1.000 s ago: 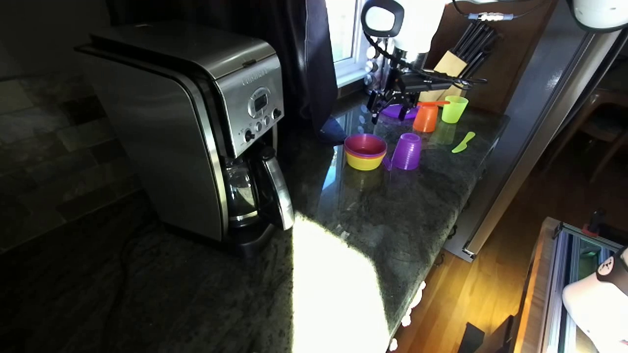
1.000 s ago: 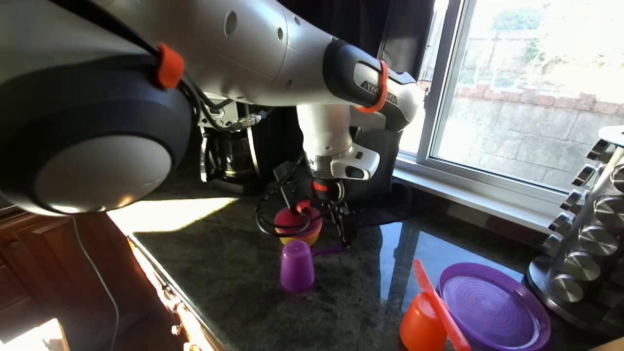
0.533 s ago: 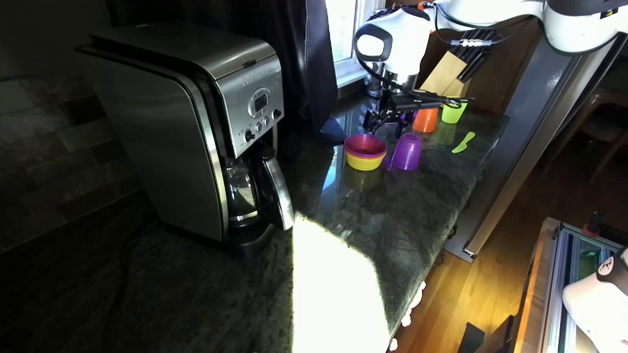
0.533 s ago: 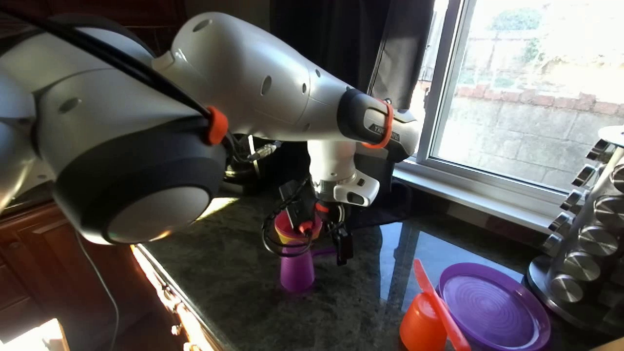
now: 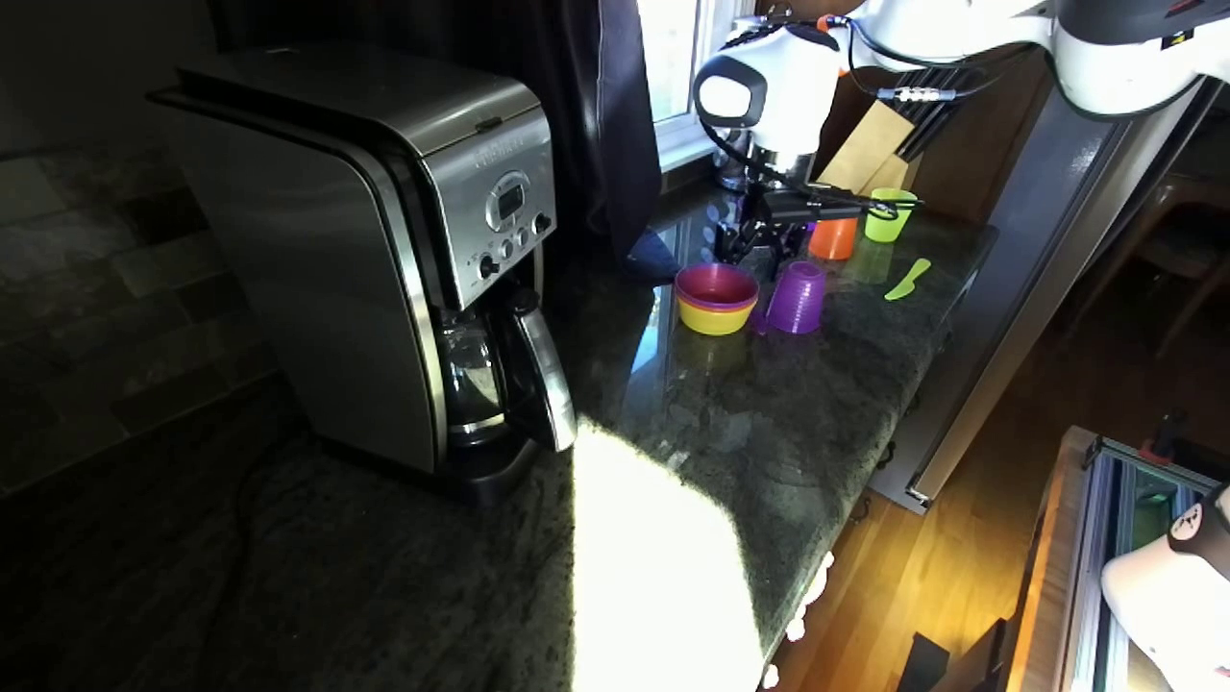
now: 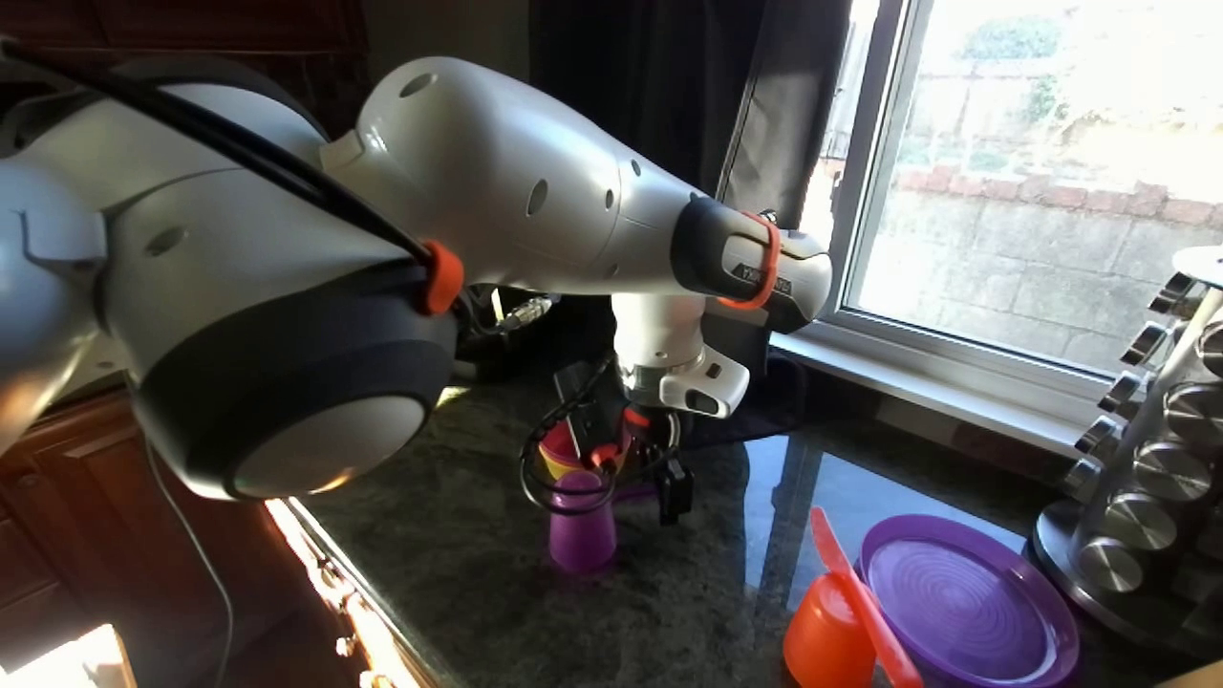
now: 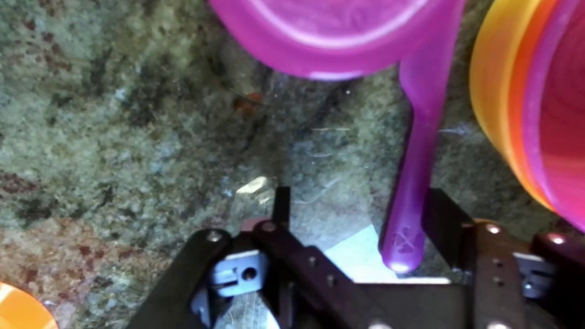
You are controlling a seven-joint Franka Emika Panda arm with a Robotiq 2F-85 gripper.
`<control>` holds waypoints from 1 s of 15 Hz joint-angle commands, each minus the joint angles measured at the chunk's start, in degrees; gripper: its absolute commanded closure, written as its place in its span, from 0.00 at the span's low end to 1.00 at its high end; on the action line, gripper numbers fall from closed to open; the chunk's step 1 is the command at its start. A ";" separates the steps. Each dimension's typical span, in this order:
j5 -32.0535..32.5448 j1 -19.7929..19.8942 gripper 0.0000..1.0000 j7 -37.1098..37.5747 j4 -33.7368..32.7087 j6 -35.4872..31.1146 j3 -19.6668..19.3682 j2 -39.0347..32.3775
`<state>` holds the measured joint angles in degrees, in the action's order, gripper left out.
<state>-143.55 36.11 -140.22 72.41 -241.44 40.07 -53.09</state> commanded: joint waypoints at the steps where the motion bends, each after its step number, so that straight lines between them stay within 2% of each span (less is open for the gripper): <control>1: -0.94 -0.74 0.56 -0.32 -2.83 -2.34 -0.01 -1.85; 2: -0.95 -0.94 0.32 -0.15 -3.08 -2.33 -0.16 -1.91; 3: -0.94 -0.92 0.18 -0.03 -3.19 -2.33 0.02 -2.05; 4: -0.94 -0.62 0.17 -0.03 -3.44 -2.32 0.63 -2.23; 6: -0.93 -0.31 0.04 -0.05 -3.91 -2.23 1.61 -2.46; 7: -0.93 -0.35 0.00 -0.11 -4.25 -2.22 1.88 -2.51; 12: -0.92 -1.06 0.00 0.21 -4.52 -2.30 2.09 -3.03; 13: -0.92 -1.25 0.06 0.46 -4.45 -2.30 1.90 -3.15; 15: -0.92 -1.51 0.26 0.79 -4.44 -2.31 1.69 -3.49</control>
<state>-143.55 35.34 -139.50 70.07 -241.44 41.85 -54.63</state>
